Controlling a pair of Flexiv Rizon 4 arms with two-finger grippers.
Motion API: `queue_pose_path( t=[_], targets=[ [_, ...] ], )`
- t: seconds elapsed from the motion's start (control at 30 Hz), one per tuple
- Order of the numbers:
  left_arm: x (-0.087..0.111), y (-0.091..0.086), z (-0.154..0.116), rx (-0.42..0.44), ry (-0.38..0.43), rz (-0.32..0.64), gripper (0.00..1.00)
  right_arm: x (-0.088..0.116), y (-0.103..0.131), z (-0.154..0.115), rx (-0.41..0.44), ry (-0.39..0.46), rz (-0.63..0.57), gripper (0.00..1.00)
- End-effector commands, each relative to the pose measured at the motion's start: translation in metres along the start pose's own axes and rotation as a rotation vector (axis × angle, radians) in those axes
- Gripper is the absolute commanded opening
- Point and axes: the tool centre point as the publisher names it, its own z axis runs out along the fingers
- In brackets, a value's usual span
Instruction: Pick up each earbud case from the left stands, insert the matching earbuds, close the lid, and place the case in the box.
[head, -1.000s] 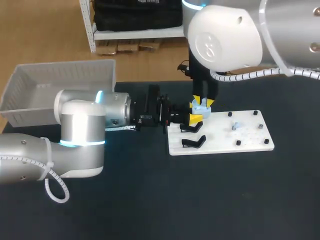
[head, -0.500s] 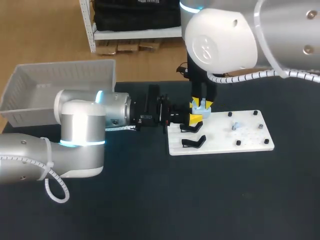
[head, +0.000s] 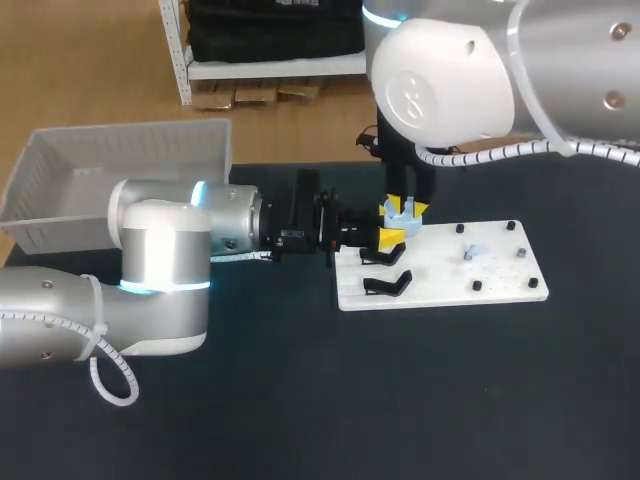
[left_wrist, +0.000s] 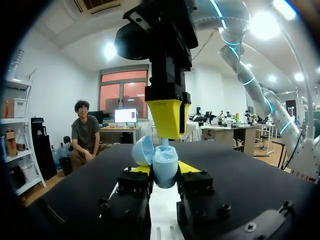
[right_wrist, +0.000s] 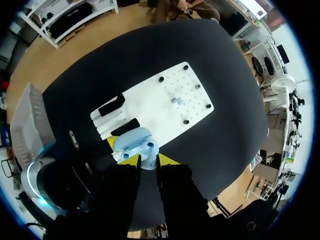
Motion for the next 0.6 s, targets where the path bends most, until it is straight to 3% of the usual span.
queue_pose_path(
  t=[0.03, 0.6],
  targets=[
    [0.0007, -0.0021, 0.0, -0.007, -0.003, 0.004, 0.0, -0.0016, 0.0022, -0.0003, 0.004, 0.003, 0.002, 0.0],
    [0.0007, -0.0021, 0.0, -0.007, -0.003, 0.004, 0.0, -0.007, 0.0014, 0.0047, 0.026, 0.005, 0.019, 0.0]
  ],
)
